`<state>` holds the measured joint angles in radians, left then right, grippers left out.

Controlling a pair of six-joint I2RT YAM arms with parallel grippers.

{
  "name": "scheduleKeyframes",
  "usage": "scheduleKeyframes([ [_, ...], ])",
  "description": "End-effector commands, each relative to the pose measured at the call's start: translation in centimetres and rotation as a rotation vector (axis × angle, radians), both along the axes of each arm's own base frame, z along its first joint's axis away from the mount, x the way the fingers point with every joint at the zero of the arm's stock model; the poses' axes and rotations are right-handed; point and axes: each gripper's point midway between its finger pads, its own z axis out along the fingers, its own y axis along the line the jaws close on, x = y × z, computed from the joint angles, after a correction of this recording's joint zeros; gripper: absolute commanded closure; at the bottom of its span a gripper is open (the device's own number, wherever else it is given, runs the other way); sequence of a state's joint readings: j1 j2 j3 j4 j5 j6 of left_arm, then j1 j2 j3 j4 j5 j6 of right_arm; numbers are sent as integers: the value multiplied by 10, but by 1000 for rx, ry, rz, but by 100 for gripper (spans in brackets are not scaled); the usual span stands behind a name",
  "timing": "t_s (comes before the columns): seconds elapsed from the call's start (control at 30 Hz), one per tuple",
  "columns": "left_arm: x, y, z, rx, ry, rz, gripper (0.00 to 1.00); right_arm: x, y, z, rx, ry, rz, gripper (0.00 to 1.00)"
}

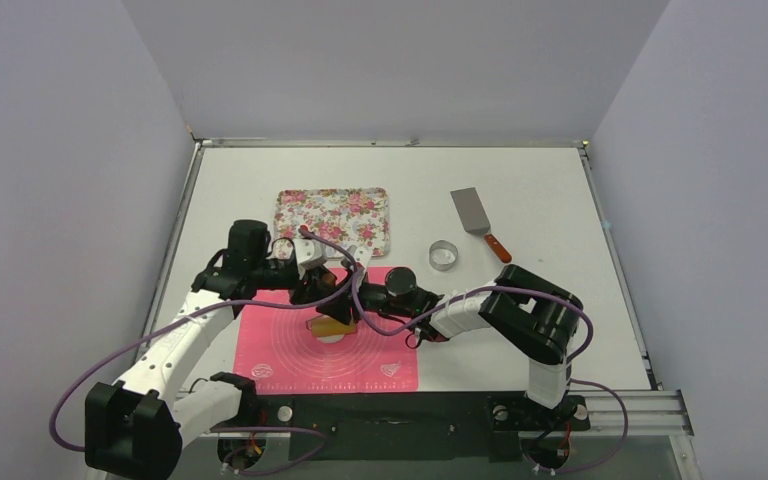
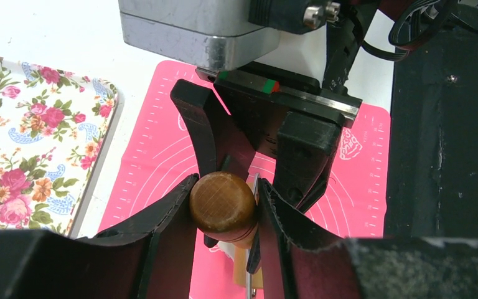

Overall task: Roll out the dumpling wrappers from the dough
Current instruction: Flatten out the dough on the work surface.

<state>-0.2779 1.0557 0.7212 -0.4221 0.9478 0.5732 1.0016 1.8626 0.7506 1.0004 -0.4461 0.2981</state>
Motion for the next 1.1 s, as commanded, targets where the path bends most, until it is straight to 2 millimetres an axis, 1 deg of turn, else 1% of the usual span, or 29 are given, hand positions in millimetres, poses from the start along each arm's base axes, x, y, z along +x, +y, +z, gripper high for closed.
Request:
scheduleKeyframes([
  [0.0,-35,3,-32,54,56,-119,100,-5,-4,-33,-89,137,-11,100],
  [0.1,-43,5,-35,72,69,-145,100,-12,-4,-38,-111,142,17,100],
  [0.2,-49,7,-33,87,53,-184,100,-24,-4,-38,-117,131,59,100],
  [0.3,-57,10,-28,106,68,-200,100,-35,-6,-33,-103,115,99,100],
  [0.43,-59,12,-30,125,83,-192,100,-41,-8,-32,-94,110,114,100],
  [0.47,-58,12,-31,124,94,-181,100,-39,-7,-32,-93,109,108,100],
  [0.53,-51,10,-33,120,98,-147,100,-29,-6,-32,-89,108,68,100],
  [0.57,-41,8,-31,113,67,-127,100,-18,-5,-28,-76,104,30,100],
  [0.6,-37,7,-30,106,85,-99,100,-12,-4,-25,-61,114,9,100],
  [0.63,-25,5,-24,97,46,-79,100,-1,-5,-20,-44,117,-30,100],
  [0.67,-20,4,-21,89,58,-54,100,4,-5,-15,-36,111,-50,100],
  [0.7,-11,3,-14,84,28,-34,100,15,-5,-11,-34,87,-93,100],
  [0.73,-6,2,-10,78,35,-12,100,18,-7,-9,-50,80,-114,100],
  [0.77,0,1,-2,74,35,14,100,27,-7,-4,-52,55,-147,100],
  [0.83,8,0,11,66,17,42,100,33,-8,5,-57,35,-174,100],
  [0.87,8,0,15,63,29,50,100,34,-9,12,-53,27,-183,100],
  [0.9,10,-1,24,54,20,51,100,36,-8,17,-49,17,-185,100],
  [0.93,8,-2,28,48,25,47,100,36,-9,24,-44,11,-189,100],
  [0.97,8,-3,35,38,24,49,100,37,-9,29,-42,5,-191,100],
  [1.0,8,-4,41,27,21,44,100,38,-10,37,-29,-5,-199,100],
  [1.03,7,-5,44,19,29,46,100,38,-11,41,-24,-13,-203,100],
  [1.07,7,-7,50,8,25,40,100,39,-12,51,-9,-25,-212,100],
])
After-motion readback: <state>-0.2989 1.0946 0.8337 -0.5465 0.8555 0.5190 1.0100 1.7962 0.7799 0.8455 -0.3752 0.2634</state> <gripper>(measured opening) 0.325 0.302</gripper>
